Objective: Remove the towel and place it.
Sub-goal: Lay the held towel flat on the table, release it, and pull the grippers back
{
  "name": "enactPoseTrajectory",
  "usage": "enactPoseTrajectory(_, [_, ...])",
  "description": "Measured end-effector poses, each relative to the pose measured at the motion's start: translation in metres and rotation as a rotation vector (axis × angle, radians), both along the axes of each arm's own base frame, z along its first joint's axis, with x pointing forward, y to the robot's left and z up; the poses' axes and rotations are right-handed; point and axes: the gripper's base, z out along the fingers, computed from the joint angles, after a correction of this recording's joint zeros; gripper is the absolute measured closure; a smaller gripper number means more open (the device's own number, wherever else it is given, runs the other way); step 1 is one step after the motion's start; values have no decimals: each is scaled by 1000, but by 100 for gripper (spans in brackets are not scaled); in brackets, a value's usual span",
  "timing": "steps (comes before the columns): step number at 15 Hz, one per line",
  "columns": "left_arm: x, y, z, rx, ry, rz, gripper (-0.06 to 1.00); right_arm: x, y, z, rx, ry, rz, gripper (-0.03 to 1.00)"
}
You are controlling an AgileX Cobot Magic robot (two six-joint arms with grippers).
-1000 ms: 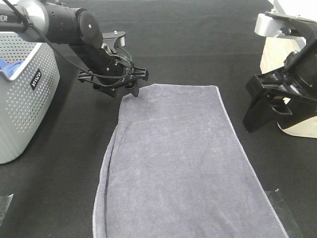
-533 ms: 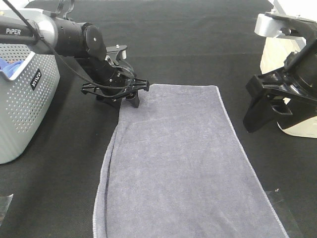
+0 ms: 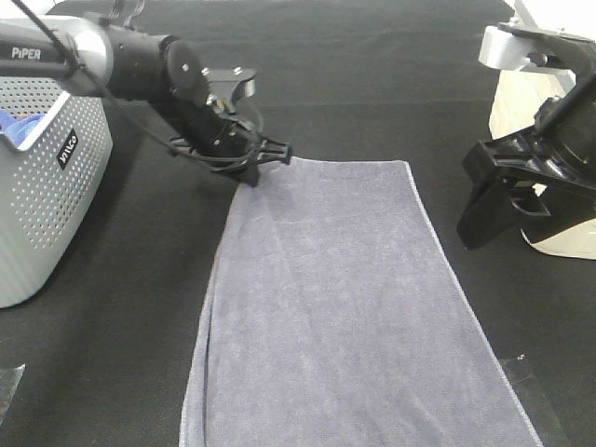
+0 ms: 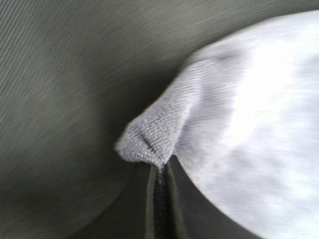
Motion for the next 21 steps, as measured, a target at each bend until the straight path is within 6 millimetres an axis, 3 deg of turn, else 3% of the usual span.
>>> enactPoseTrajectory(1, [0, 0, 0, 0, 0, 0, 92, 0, 0, 0, 0, 0, 0, 34])
enactPoseTrajectory(5, [-24, -44, 7, 43, -46, -170, 90, -1, 0, 0, -4, 9, 2, 34])
enactPoseTrajectory(6, [-30, -52, 7, 53, -52, -200, 85, -1, -1, 0, -7, 13, 4, 34])
enactPoseTrajectory(9, [-43, -70, 6, 70, -54, -259, 47, -1, -1, 0, -9, 15, 5, 34])
enactPoseTrajectory(10, [-46, -75, 6, 78, -62, -289, 41, -2, -1, 0, -10, 16, 6, 34])
enactPoseTrajectory(13, [-62, -99, 8, 94, -114, -397, 38, -2, -1, 0, -10, 16, 6, 34])
enactPoseTrajectory(17, [-71, -110, 8, 135, -157, -524, 41, -4, -1, -1, -18, 39, 11, 34])
enactPoseTrajectory(21, [-88, -117, 5, 99, -74, -680, 44, -4, -2, -1, -18, 40, 11, 34])
